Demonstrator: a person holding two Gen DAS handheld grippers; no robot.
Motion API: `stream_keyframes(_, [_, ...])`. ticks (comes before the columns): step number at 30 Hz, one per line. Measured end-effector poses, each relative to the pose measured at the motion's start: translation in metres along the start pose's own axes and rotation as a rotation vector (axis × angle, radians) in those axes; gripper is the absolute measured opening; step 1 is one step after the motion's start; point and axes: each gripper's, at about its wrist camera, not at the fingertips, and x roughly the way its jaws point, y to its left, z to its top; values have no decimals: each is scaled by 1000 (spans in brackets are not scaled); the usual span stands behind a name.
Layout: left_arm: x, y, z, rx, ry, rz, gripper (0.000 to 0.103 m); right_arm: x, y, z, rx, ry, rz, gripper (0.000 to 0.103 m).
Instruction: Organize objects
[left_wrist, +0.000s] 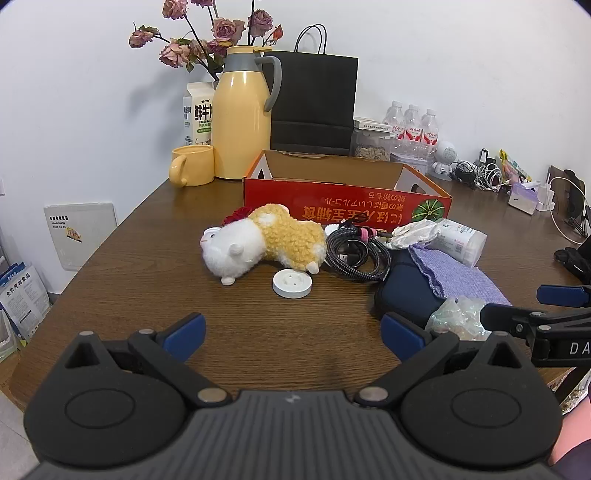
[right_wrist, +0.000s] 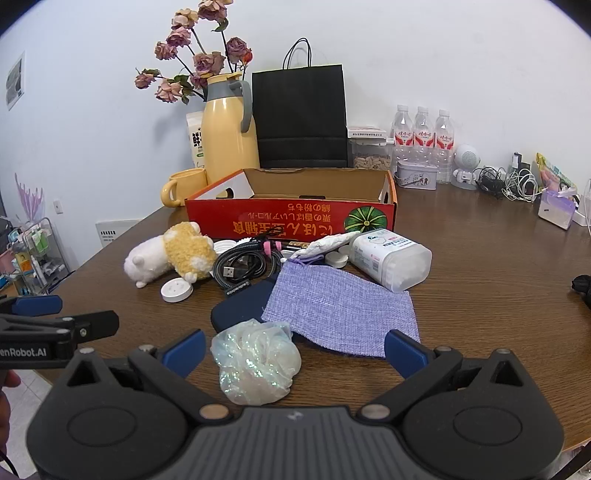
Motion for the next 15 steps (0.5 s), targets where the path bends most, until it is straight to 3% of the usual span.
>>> stream_keyframes(15, [-1, 1, -2, -1, 3, 0, 103, 2, -1, -1, 1, 2, 1, 103])
